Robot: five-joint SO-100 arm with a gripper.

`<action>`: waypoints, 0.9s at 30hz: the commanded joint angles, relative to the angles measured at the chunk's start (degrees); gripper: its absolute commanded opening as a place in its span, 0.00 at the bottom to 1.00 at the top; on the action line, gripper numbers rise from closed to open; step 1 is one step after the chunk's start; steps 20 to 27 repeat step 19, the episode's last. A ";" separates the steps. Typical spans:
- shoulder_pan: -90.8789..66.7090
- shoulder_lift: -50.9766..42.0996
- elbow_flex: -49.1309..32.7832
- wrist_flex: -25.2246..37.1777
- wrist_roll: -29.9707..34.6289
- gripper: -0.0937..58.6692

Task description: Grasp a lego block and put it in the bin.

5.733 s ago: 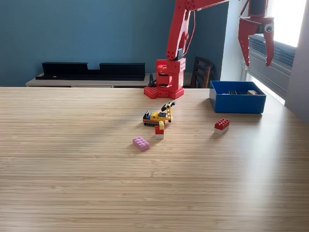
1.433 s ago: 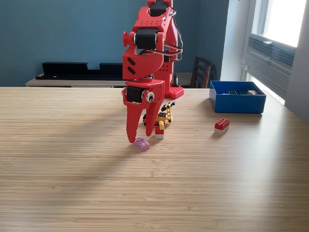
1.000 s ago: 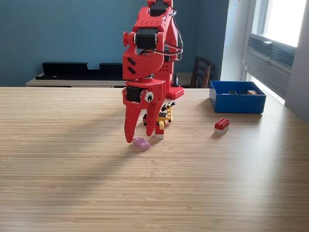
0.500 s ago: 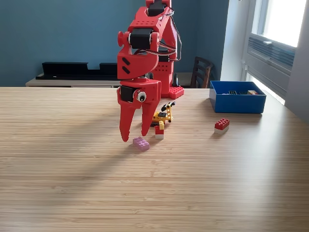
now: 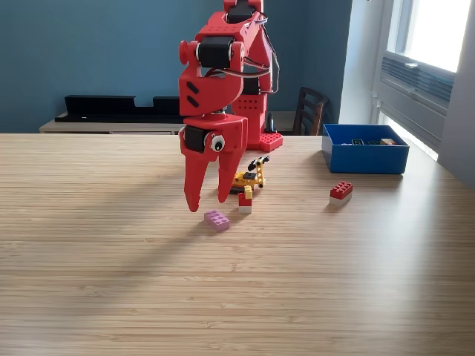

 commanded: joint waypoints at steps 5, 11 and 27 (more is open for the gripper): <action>0.97 -4.22 -9.58 4.48 0.35 0.37; 1.14 -7.29 -14.33 6.77 0.26 0.35; 1.32 -9.14 -17.67 5.80 0.35 0.34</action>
